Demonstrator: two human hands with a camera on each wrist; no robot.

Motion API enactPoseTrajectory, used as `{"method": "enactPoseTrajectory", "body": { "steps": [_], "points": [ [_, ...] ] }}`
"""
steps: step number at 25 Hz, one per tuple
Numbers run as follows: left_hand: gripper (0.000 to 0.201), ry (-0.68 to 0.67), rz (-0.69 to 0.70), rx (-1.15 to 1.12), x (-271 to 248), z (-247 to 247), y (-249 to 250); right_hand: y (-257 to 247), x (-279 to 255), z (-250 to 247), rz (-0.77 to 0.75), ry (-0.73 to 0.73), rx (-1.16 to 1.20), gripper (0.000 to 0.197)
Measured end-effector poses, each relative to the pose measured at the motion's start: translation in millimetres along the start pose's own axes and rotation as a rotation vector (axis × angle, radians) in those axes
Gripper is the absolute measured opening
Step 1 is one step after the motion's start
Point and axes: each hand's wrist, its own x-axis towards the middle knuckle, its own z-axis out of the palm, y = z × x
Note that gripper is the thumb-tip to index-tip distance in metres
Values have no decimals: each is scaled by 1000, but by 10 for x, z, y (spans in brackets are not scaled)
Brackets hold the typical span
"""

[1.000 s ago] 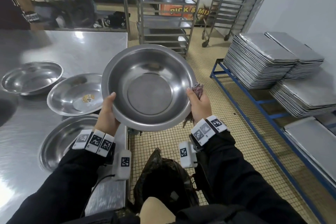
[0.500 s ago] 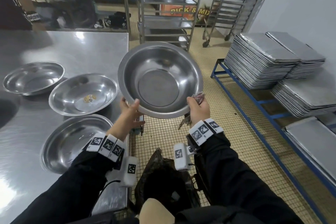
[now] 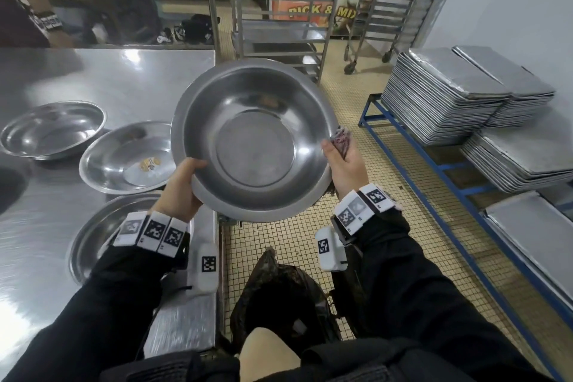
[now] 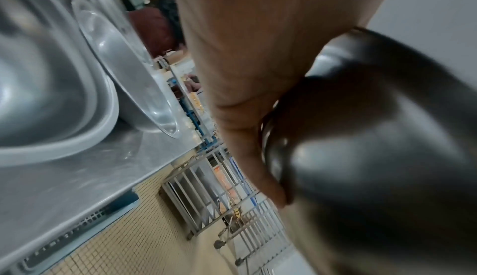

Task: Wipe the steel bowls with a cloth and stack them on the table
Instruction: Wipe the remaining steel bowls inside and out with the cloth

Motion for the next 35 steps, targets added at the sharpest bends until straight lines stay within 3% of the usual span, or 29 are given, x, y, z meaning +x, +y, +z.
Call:
{"method": "enactPoseTrajectory", "body": {
  "steps": [5, 9, 12, 15, 18, 21, 23, 25, 27, 29, 31, 33, 35],
  "points": [
    [36, 67, -78, 213, -16, 195, -132, 217, -112, 258, 122, 50, 158, 42],
    [11, 9, -59, 319, -38, 251, -110, 327, -174, 339, 192, -5, 287, 23],
    [21, -7, 30, 442, -21, 253, -101, 390, -191, 357, 278, -145, 333, 14],
    [22, 92, 114, 489, 22, 220, -106, 452, -273, 327, 370, -347, 145, 25],
    [40, 161, 138, 631, 79, 162, -66, 486, -344, 243, 272, -316, -185, 17],
    [54, 127, 186, 721, 42, 164, 13, 314, -291, 186, 126, -291, -230, 23],
    [46, 90, 236, 750, 0, 225, 57, 207, -105, 210, -71, -316, -367, 19],
    [56, 65, 270, 797, 16, 264, 42, 130, 168, 256, -277, -304, -639, 25],
    [65, 30, 261, 826, 39, 307, 29, 123, 379, 344, -407, -305, -663, 25],
    [55, -9, 230, 838, 60, 342, 23, 135, 467, 450, -293, -273, -302, 10],
    [24, -15, 200, 830, 62, 379, 54, 182, 470, 483, -193, -244, -94, 10],
    [19, 23, 190, 795, 84, 409, 81, 300, 445, 476, -184, -345, -177, 8],
    [41, 52, 220, 765, 128, 435, 114, 418, 415, 450, -377, -464, -581, 27]
  ]
}}
